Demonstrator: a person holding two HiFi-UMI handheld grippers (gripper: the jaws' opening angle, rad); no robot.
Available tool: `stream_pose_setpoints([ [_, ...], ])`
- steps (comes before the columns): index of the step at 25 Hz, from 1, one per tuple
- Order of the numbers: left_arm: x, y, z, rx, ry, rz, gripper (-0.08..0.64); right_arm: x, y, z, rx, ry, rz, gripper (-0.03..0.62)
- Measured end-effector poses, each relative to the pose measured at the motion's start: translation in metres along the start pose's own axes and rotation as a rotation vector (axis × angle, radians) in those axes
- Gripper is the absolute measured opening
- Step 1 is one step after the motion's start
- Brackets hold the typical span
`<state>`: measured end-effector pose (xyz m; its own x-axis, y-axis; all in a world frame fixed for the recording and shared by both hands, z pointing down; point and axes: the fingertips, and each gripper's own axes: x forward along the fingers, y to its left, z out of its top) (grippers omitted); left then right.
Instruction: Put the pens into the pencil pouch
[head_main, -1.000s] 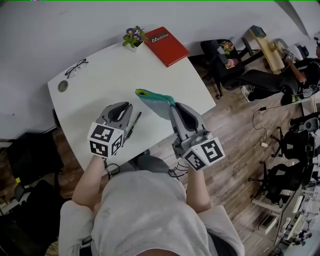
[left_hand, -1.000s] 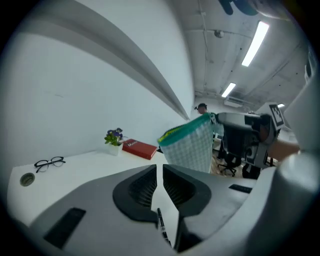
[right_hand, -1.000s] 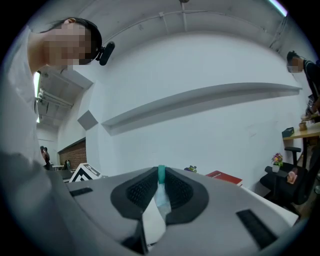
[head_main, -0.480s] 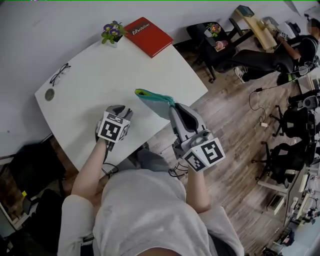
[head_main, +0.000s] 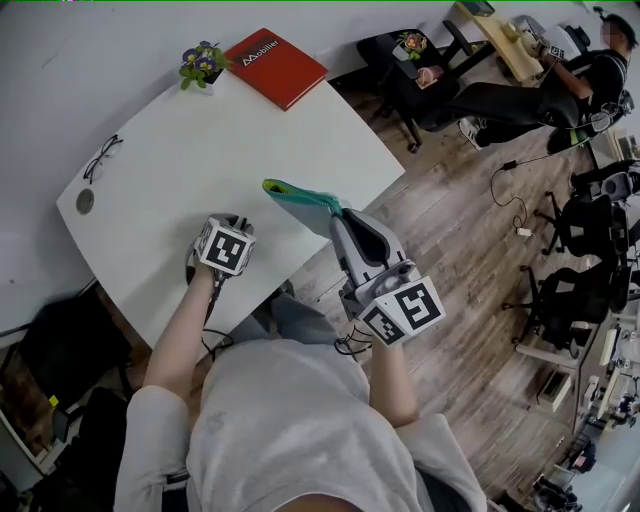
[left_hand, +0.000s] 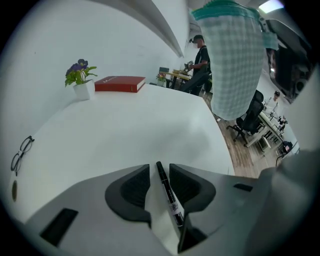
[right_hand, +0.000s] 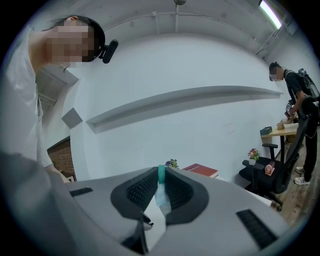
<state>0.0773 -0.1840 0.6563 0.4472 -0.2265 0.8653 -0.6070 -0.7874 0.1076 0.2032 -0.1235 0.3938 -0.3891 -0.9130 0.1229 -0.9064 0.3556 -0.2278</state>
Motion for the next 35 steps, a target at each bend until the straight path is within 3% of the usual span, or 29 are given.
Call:
stream_pose_setpoints([
  [5,0.002,-0.001,-0.001,0.026,0.021,0.017,0.122,0.0,-0.002,-0.003,0.005,0.005,-0.006,0.06],
  [8,0.001,-0.001,-0.001,0.007,0.018,0.008,0.056,0.002,-0.002,-0.002,0.003,0.005,-0.002,0.06],
  [13,-0.006,-0.002,0.003,-0.032,-0.037,0.005,0.054,0.006,0.0,0.001,0.0,0.003,0.018,0.06],
  [22,-0.082,0.025,0.049,-0.161,-0.377,0.035,0.054,0.03,0.017,0.011,-0.013,-0.004,0.102,0.06],
  [35,-0.212,0.061,0.081,-0.252,-0.827,0.216,0.054,0.068,0.049,0.015,-0.013,-0.001,0.269,0.06],
])
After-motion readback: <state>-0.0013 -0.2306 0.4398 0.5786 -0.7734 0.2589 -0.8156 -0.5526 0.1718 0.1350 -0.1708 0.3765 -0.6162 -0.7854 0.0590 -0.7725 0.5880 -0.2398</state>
